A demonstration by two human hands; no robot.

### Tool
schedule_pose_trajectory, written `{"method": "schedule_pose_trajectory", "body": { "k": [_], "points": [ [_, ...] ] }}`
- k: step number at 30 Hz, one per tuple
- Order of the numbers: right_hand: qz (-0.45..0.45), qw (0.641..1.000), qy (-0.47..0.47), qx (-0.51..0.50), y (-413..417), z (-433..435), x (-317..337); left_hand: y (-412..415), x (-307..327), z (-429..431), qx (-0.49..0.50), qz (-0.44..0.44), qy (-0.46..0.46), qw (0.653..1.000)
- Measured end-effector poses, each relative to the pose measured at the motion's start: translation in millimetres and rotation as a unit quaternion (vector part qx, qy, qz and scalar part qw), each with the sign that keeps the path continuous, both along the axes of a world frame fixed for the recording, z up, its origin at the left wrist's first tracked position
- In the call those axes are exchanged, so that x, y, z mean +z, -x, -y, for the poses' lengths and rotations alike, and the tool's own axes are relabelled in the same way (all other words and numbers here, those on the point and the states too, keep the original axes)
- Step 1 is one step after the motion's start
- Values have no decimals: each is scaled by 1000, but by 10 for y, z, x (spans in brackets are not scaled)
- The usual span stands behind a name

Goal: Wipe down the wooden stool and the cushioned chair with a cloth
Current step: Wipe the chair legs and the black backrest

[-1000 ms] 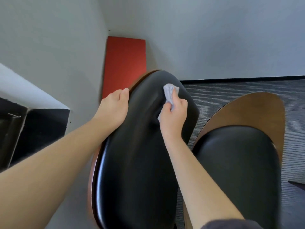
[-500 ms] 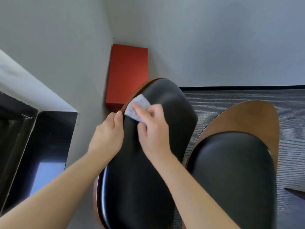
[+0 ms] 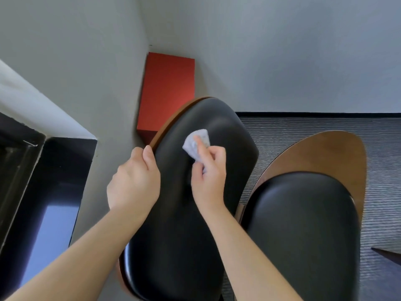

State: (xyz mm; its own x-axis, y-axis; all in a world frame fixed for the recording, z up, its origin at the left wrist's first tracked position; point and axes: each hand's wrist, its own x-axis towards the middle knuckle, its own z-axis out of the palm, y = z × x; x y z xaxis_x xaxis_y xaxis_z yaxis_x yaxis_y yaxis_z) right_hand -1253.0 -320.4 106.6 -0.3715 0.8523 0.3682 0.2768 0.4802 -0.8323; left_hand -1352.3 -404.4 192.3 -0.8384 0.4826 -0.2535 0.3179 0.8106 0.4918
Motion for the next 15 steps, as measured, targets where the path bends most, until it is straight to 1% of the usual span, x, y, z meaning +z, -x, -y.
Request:
{"method": "schedule_pose_trajectory", "body": {
  "k": [2,4,5,6,9,10,11,13,14,15],
  "points": [
    [-2,995,65,-80,-12,-267,-217,-8,-8,-10,7,-20,9,1000],
    [-13,973,157,-167,-24,-411,-413,-21,-14,-18,9,-48,16,999],
    [-12,967,174,-184,-25,-385,-460,-26,-14,-19,8,-62,21,998],
    [-6,971,162,-177,-38,-316,-475,-34,-8,-20,7,-72,26,997],
    [26,992,92,-85,-194,-125,-523,-53,16,-42,13,-79,35,996],
    [41,992,87,-80,-277,-146,-617,-62,22,-48,17,-79,36,996],
    [52,989,102,-95,-357,-206,-744,-70,28,-53,22,-78,36,996],
    [86,967,179,-159,-517,-381,-1012,-83,33,-58,29,-74,39,996],
    [113,946,238,-191,-604,-460,-1153,-86,27,-53,31,-74,42,996],
    [132,917,305,-223,-695,-532,-1290,-89,21,-51,34,-74,45,996]
  ]
}}
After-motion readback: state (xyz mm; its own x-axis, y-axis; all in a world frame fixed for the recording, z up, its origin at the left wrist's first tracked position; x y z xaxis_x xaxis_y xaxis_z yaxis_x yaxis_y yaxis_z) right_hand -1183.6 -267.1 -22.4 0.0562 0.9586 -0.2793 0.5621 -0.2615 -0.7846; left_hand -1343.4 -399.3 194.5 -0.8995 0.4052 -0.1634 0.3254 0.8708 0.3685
